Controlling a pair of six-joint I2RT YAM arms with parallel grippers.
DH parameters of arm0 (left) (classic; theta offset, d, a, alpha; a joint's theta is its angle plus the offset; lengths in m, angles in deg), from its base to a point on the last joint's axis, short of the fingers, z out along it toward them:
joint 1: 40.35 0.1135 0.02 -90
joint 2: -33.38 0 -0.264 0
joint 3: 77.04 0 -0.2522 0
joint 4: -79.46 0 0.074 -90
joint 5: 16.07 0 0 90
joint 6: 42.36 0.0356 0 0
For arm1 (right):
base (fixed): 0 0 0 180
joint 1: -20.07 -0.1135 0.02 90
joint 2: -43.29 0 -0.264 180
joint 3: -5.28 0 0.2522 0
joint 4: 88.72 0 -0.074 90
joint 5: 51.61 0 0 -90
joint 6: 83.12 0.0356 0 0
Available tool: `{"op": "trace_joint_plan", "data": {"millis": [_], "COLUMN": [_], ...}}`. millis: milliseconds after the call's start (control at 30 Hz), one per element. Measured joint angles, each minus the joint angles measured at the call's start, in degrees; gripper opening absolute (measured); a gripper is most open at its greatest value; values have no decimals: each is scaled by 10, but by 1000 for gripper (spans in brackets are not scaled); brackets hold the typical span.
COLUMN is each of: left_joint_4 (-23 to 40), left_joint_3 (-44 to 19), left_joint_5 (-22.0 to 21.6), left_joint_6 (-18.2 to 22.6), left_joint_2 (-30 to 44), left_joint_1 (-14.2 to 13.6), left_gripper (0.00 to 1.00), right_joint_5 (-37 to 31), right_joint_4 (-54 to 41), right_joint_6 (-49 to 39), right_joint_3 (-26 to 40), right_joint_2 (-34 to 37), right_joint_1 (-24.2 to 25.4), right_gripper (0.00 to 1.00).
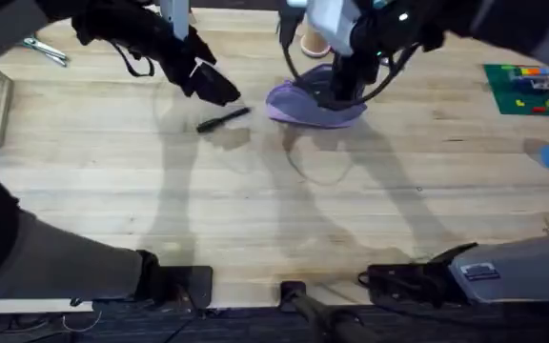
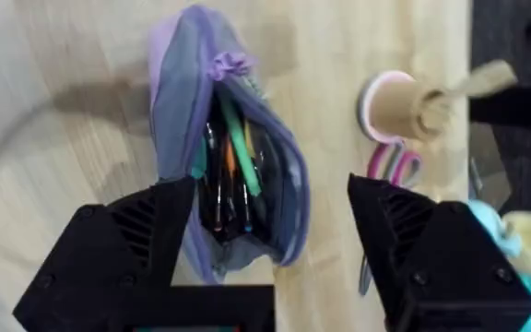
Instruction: Unzip the bag, pick up the pens from the table one at a time and place them inside, then zip the bag closed.
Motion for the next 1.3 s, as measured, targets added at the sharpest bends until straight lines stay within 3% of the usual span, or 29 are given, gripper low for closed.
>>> {"op": "trace_joint_plan", "data": {"millis": [267, 633, 733, 967, 1300], "left_joint_4": [9, 23, 26, 25, 24], "left_joint_3": [0, 0, 0, 0, 0], "left_joint_5": [-48, -114, -155, -237, -269], "left_joint_6": [0, 0, 0, 0, 0], "left_joint_2": [0, 0, 0, 0, 0], "left_joint_1": [0, -4, -22, -93, -97], "left_gripper": [993, 995, 995, 995, 995], "right_joint_5": [-8, -8, -8, -8, -8], "right_joint_4": [-43, -85, -87, -87, -87], "right_joint_6": [104, 153, 157, 167, 170], "right_joint_3": [0, 0, 0, 0, 0], "right_joint_2": [-67, -105, -105, -105, -105], "right_joint_1": [0, 0, 0, 0, 0], "right_gripper": [996, 995, 996, 996, 996]}}
